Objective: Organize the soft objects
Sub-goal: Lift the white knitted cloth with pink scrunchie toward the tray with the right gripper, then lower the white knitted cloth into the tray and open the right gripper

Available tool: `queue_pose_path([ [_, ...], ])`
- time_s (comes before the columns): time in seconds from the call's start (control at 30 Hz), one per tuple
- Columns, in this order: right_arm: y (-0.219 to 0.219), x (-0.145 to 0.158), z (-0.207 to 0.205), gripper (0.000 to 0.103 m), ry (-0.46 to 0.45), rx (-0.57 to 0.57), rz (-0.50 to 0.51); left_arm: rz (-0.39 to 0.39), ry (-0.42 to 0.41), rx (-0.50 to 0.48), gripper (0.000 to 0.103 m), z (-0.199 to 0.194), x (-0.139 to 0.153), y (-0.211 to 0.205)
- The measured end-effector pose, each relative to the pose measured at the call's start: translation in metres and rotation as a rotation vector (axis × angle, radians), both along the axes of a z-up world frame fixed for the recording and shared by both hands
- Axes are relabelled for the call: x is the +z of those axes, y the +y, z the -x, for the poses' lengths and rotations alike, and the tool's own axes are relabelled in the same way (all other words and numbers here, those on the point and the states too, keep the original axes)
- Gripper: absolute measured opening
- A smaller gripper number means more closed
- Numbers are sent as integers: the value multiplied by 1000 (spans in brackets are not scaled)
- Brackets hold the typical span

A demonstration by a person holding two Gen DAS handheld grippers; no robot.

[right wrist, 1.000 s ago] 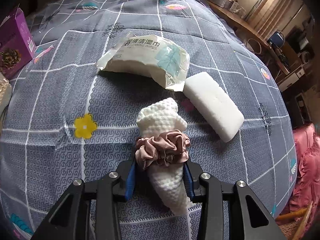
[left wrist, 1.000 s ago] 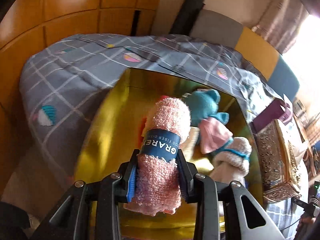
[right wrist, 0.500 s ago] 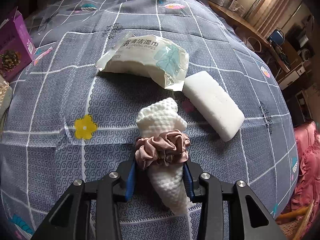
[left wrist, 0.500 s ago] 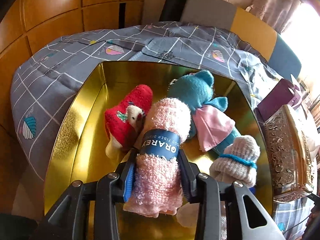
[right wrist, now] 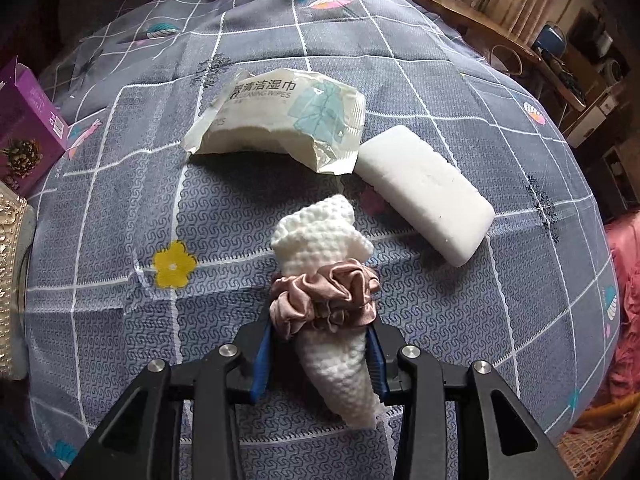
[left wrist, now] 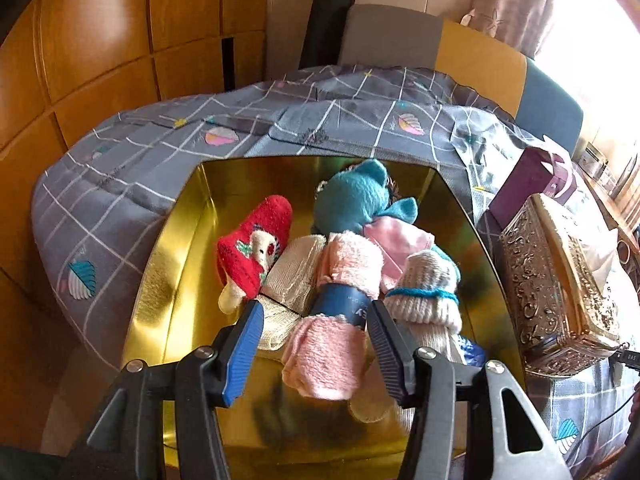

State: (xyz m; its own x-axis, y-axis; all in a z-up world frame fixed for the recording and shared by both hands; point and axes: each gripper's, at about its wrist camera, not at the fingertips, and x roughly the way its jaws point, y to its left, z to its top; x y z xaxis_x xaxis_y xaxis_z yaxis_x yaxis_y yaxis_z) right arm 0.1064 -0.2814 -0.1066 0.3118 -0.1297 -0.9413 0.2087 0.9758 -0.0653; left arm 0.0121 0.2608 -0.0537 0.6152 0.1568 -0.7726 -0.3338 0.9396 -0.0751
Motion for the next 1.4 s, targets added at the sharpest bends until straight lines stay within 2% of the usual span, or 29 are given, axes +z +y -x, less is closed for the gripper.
queue_pose_path([
  [0.4, 15, 11, -15, 40, -20, 31, 2, -37, -48, -34, 54, 14, 15, -8],
  [0.57, 29, 28, -23, 40, -56, 53, 8, -38, -57, -56, 55, 17, 16, -14],
  [0.9, 45, 59, -64, 40, -121, 85, -92, -38, -73, -96, 55, 17, 21, -25],
  [1.17, 95, 104, -97, 40, -216, 189, -153, -45, -77, -117, 55, 17, 23, -30],
  [1.4, 162, 151, -114, 40, -313, 337, -184, -44, -75, -130, 55, 18, 22, -33],
])
